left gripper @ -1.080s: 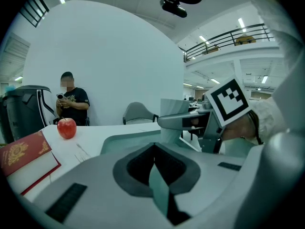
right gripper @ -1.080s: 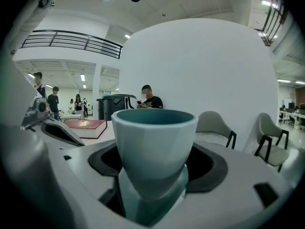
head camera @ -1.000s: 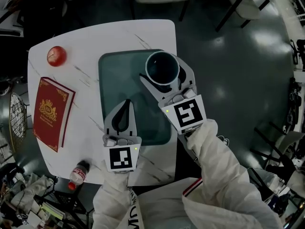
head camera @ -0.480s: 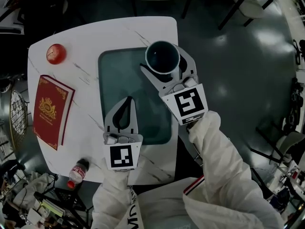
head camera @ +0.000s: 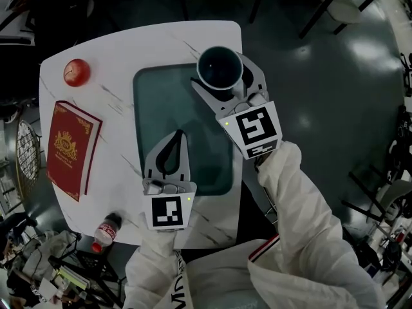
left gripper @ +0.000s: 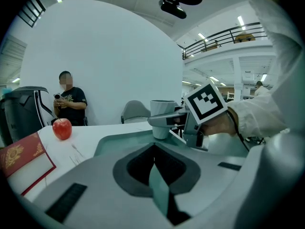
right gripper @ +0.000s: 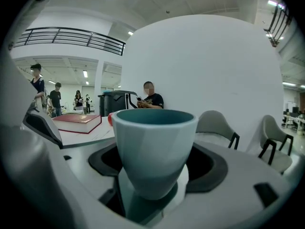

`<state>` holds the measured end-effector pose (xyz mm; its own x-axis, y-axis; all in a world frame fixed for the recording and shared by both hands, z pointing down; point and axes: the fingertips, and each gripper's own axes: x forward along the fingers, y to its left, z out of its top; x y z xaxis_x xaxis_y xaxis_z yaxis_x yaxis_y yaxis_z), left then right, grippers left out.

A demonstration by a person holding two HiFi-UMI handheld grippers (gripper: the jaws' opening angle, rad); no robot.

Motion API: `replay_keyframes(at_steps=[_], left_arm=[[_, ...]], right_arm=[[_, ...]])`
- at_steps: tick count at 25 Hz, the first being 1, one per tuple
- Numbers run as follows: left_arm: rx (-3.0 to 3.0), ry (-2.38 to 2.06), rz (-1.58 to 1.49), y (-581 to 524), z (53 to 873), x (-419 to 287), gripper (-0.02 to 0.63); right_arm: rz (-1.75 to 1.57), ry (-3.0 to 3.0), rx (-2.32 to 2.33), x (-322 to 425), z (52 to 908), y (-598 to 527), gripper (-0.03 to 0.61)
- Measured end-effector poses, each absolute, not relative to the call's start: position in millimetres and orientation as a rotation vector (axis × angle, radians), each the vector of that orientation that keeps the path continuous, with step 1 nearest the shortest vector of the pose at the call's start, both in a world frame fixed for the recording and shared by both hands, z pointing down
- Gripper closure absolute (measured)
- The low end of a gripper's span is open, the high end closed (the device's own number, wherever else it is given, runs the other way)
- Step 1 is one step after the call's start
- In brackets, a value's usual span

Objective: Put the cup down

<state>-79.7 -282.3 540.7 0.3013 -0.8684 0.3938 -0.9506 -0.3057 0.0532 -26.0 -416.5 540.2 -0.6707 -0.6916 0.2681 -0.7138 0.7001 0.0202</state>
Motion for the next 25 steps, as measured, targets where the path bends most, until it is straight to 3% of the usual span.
replay_keyframes(at_steps=[25], left_arm=[[2.291, -1.634, 0.431, -283.8, 545.5, -70.7, 0.603]], right_arm=[[0.169, -2.619, 1.043, -27.4, 553.8, -415.0, 0.199]])
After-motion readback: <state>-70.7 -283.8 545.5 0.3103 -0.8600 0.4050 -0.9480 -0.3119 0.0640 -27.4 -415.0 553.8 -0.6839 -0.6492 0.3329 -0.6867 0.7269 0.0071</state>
